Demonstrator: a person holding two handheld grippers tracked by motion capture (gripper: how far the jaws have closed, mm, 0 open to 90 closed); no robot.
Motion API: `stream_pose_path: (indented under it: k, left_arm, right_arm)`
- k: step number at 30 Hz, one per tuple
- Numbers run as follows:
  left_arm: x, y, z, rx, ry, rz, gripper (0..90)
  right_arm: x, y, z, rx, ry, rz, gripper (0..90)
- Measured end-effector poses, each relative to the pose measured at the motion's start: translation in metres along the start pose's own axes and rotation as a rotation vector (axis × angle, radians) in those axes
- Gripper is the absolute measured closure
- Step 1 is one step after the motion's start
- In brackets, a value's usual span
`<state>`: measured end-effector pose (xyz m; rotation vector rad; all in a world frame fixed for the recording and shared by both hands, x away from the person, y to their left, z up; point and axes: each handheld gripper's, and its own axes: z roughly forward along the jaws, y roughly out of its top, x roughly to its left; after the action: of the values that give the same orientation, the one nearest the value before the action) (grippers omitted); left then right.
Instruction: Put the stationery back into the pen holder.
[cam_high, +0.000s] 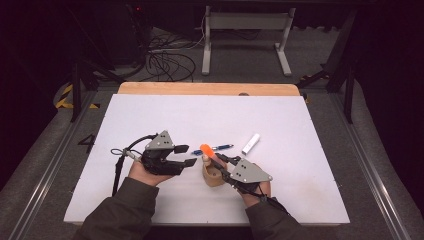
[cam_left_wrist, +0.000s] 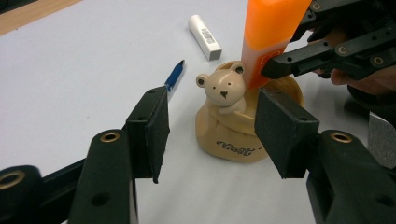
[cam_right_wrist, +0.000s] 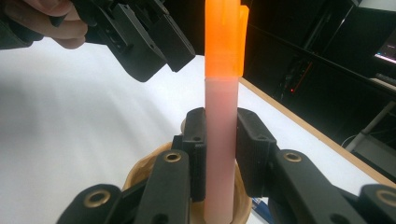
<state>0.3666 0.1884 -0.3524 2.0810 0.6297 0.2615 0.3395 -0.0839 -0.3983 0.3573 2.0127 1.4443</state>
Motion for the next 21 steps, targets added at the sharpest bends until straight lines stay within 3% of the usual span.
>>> stream_pose_path:
  k: [8, 21]
  left_arm:
    - [-0.0004, 0.0005, 0.0011, 0.002, 0.004, -0.001, 45.5]
    - [0.0014, 0.0022, 0.0022, 0.001, 0.011, 0.004, 45.7]
  right_arm:
    - [-0.0033, -0.0020, 0.0002, 0.020, 0.021, 0.045, 74.9]
    - [-0.0074, -0.0088, 0.0064, 0.063, -0.002, 0.102, 73.7]
